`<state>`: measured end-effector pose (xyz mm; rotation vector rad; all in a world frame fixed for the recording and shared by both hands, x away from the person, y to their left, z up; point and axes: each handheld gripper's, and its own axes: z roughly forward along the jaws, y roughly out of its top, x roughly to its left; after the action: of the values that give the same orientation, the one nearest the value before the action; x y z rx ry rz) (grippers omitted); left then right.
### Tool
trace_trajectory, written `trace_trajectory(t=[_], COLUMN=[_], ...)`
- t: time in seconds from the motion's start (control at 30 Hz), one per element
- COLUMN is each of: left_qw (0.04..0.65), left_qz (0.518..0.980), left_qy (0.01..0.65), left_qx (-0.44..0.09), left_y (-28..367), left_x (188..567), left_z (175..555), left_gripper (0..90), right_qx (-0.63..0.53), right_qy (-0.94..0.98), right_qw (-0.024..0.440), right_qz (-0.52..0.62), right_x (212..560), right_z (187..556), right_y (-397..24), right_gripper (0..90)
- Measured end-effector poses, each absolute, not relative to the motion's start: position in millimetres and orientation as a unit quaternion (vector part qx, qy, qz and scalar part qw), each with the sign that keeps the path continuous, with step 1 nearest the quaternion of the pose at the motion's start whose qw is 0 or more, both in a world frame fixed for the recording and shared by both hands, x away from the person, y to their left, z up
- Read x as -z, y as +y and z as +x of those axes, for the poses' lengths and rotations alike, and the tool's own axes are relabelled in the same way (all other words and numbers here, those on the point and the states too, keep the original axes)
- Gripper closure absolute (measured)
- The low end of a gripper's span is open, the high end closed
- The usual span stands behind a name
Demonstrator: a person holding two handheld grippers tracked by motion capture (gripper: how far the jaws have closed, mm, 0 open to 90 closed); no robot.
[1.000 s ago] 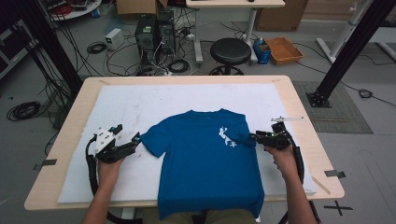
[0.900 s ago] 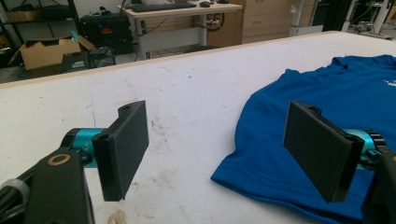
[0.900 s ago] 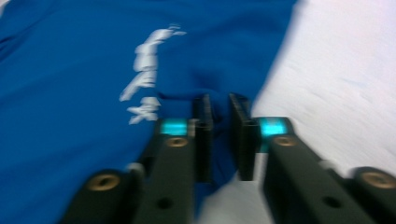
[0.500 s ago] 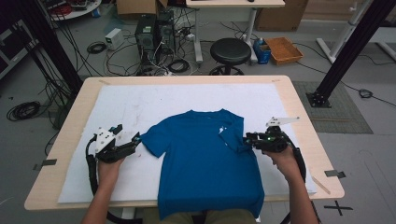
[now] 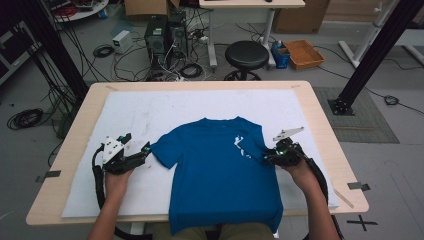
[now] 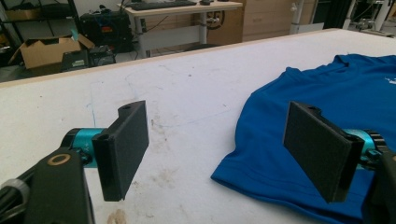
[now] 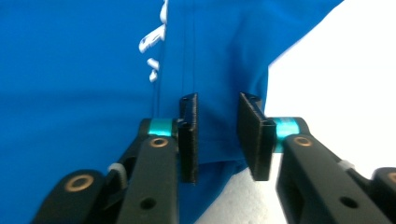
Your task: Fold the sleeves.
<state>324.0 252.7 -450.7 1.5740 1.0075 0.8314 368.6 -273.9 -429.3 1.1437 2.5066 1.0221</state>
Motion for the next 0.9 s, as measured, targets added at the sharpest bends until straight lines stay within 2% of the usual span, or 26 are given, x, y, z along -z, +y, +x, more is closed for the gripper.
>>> trace_trajectory(t=[0.07, 0.17, 0.2, 0.27, 0.37, 0.43, 0.47, 0.57, 0.6, 0.63, 0.67, 0.77, 0.9], left_qw=[0.521, 0.518, 0.518, 0.518, 0.518, 0.518, 0.518, 0.518, 0.518, 0.518, 0.518, 0.518, 0.518], left_qz=[0.657, 0.659, 0.659, 0.659, 0.659, 0.659, 0.659, 0.659, 0.659, 0.659, 0.659, 0.659, 0.659], left_qy=[0.421, 0.419, 0.419, 0.419, 0.419, 0.419, 0.419, 0.42, 0.42, 0.419, 0.42, 0.419, 0.42], left_qx=[-0.347, -0.349, -0.35, -0.349, -0.349, -0.349, -0.349, -0.349, -0.349, -0.349, -0.349, -0.349, -0.348], left_y=[252.2, 252.0, 251.7, 252.0, 252.0, 251.9, 251.9, 252.0, 252.0, 252.0, 252.0, 251.8, 252.1], left_x=[450.8, 450.6, 450.7, 450.6, 450.6, 450.7, 450.6, 450.6, 450.6, 450.6, 450.6, 450.6, 450.5], left_z=[324.1, 324.1, 324.1, 324.0, 324.0, 324.0, 324.0, 324.1, 324.1, 324.1, 324.1, 324.1, 324.1], left_gripper=[22.7, 22.7, 22.7, 22.7, 22.7, 22.7, 22.7, 22.7, 22.7, 22.7, 22.7, 22.7, 22.7], right_qx=[-0.396, -0.402, -0.379, -0.343, -0.313, -0.28, -0.303, -0.374, -0.382, -0.37, -0.356, -0.336, -0.301], right_qy=[0.793, 0.763, 0.776, 0.793, 0.799, 0.788, 0.779, 0.765, 0.77, 0.778, 0.79, 0.807, 0.801], right_qw=[0.131, 0.158, 0.166, 0.178, 0.202, 0.25, 0.239, 0.183, 0.159, 0.162, 0.163, 0.162, 0.222], right_qz=[0.444, 0.481, 0.476, 0.471, 0.472, 0.488, 0.495, 0.492, 0.486, 0.481, 0.472, 0.458, 0.468], right_x=[426.0, 427.1, 431.2, 437.2, 442.8, 440.5, 439.1, 435.3, 435.6, 436.3, 438.2, 442.2, 439.2], right_z=[370.5, 375.6, 380.9, 385.3, 388.2, 386.7, 386.1, 383.3, 382.9, 381.4, 380.7, 379.9, 378.8], right_y=[-284.8, -286.6, -280.4, -271.6, -265.9, -267.1, -271.5, -278.7, -278.2, -275.5, -272.6, -266.6, -264.8], right_gripper=[56.5, 56.9, 66.8, 76.7, 82.3, 83.7, 82.9, 70.3, 69.3, 69.4, 71.8, 89.5, 90.0])
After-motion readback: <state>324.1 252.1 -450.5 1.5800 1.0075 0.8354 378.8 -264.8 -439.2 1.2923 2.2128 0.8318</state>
